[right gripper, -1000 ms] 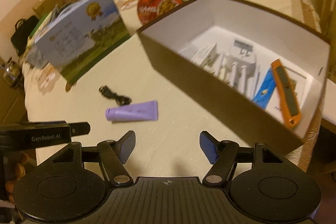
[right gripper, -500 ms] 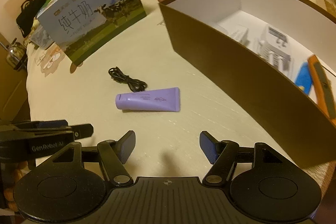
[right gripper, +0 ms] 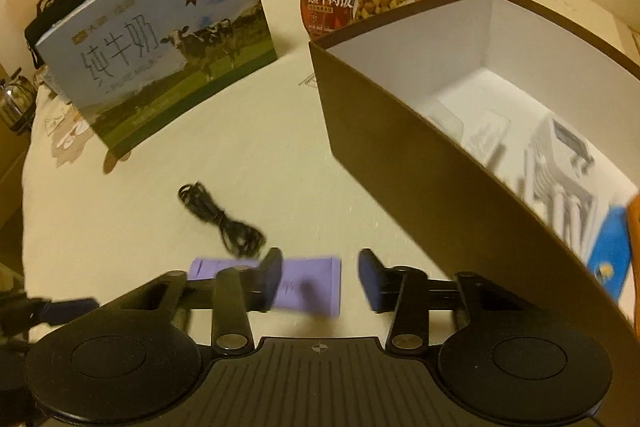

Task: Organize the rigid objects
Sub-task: 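Grasp the lavender tube by its body with the right tool, then grasp the black cable with the left tool while the right tool holds the lavender tube, then carry the black cable and lavender tube over the brown box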

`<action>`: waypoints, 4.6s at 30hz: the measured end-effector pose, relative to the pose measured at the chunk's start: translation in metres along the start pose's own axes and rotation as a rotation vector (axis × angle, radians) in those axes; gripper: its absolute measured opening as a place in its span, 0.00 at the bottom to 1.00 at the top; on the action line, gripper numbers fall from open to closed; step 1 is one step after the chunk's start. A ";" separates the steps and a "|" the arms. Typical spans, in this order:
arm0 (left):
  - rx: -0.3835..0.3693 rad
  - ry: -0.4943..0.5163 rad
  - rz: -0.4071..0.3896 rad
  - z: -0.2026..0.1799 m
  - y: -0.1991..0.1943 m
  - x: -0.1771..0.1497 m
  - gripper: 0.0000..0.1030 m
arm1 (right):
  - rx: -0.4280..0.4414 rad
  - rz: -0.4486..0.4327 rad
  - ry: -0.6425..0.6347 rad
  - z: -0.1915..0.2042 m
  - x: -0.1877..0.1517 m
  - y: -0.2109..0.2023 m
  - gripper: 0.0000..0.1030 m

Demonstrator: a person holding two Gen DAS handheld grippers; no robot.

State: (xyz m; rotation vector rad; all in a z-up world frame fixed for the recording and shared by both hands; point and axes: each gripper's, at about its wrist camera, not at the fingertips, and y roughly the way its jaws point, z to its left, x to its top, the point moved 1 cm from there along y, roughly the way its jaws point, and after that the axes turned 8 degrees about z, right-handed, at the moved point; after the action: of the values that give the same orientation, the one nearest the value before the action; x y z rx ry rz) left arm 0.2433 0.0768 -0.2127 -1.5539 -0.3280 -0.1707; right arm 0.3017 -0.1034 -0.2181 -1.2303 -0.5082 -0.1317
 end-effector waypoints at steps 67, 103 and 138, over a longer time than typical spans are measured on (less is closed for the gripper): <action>-0.108 -0.003 -0.038 -0.040 0.051 0.075 0.58 | -0.086 0.075 0.098 -0.035 -0.034 0.015 0.29; 0.046 0.096 -0.055 0.005 0.069 0.086 0.13 | -0.061 0.046 0.071 -0.037 -0.037 0.012 0.30; -0.072 0.191 0.034 -0.056 0.047 0.039 0.11 | -0.060 0.066 -0.018 -0.028 -0.044 0.008 0.29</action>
State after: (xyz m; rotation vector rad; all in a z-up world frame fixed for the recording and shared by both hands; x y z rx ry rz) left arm 0.3003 0.0253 -0.2442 -1.5989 -0.1463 -0.3047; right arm 0.2746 -0.1342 -0.2512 -1.3068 -0.4815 -0.0807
